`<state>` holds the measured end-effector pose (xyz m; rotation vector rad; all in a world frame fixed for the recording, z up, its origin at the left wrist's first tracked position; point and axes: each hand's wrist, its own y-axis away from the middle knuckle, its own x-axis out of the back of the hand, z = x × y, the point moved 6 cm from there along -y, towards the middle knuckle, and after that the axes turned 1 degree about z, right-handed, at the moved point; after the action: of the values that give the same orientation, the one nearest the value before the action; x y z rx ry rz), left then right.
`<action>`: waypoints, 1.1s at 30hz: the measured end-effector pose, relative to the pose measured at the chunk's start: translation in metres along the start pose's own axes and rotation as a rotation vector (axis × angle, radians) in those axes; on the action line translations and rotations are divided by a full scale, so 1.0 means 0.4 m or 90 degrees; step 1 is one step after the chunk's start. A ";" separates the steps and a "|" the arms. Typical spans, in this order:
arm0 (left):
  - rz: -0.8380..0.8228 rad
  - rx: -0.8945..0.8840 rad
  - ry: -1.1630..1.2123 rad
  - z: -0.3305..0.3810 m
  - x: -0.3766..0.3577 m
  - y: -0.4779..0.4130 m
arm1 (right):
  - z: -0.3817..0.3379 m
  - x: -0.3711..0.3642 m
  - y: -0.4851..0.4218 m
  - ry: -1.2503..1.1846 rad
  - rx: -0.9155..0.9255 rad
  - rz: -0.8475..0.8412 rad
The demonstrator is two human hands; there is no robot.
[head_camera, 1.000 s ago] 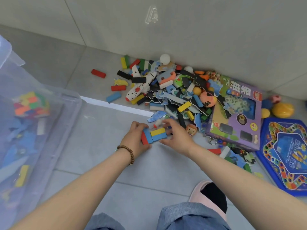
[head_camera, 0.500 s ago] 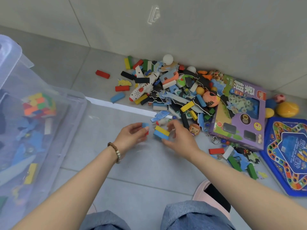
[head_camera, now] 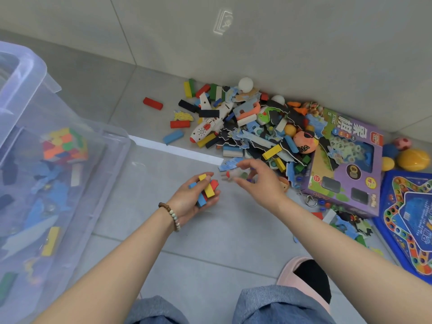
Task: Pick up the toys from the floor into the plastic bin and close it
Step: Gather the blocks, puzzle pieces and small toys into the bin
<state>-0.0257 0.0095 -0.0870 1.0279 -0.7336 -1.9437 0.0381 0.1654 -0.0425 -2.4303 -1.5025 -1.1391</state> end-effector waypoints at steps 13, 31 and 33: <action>0.028 0.069 0.033 -0.012 0.027 0.021 | -0.009 -0.046 -0.050 0.275 0.029 -0.029; 0.061 -0.021 -0.055 -0.022 0.025 0.028 | 0.045 -0.021 -0.026 0.211 0.046 -0.072; 0.067 -0.029 -0.061 -0.024 0.029 0.031 | 0.048 -0.029 -0.018 0.195 0.036 -0.077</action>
<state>-0.0170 -0.0080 -0.0868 0.8558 -0.7774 -1.9197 0.0402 0.1683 -0.0656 -2.0382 -1.5734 -1.3951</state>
